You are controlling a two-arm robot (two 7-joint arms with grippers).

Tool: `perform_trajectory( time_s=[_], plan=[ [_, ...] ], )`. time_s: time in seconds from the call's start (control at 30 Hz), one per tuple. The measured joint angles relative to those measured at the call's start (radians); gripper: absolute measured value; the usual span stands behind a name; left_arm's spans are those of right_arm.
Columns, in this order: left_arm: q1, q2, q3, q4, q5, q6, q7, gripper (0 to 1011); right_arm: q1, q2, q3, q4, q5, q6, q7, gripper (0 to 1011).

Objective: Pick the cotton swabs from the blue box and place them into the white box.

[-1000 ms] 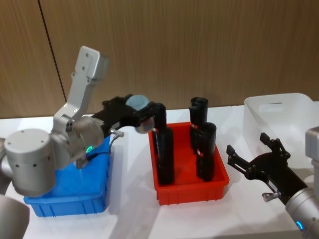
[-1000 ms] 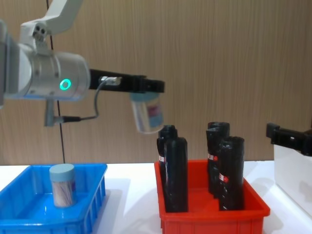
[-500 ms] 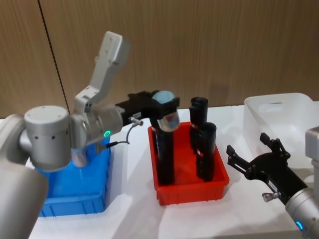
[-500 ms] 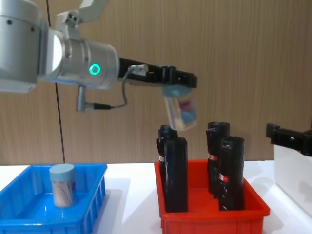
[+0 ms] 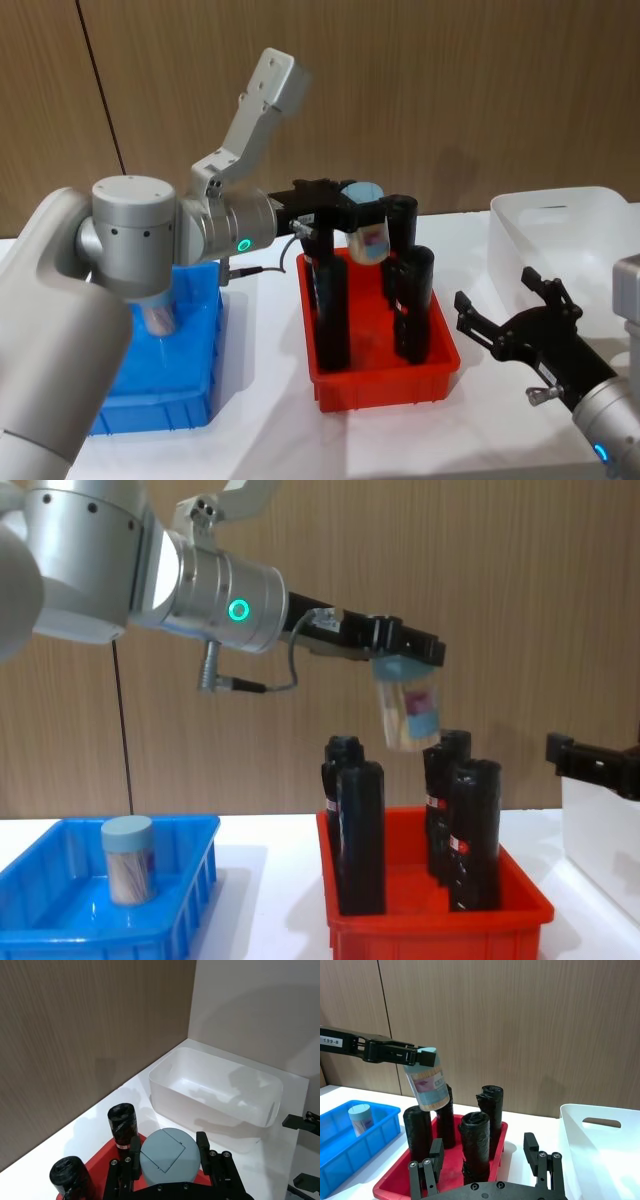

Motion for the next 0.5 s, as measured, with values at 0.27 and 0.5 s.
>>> perform_trajectory(
  time_s=[0.27, 0.5],
  plan=[
    [-0.029, -0.014, 0.008, 0.039, 0.017, 0.003, -0.026, 671, 0.001, 0.0, 0.0, 0.0, -0.001, 0.002, 0.001, 1002],
    [-0.046, -0.022, 0.012, 0.061, 0.027, 0.005, -0.041, 670, 0.013, -0.002, 0.001, 0.004, -0.001, 0.032, 0.019, 1001]
  ],
)
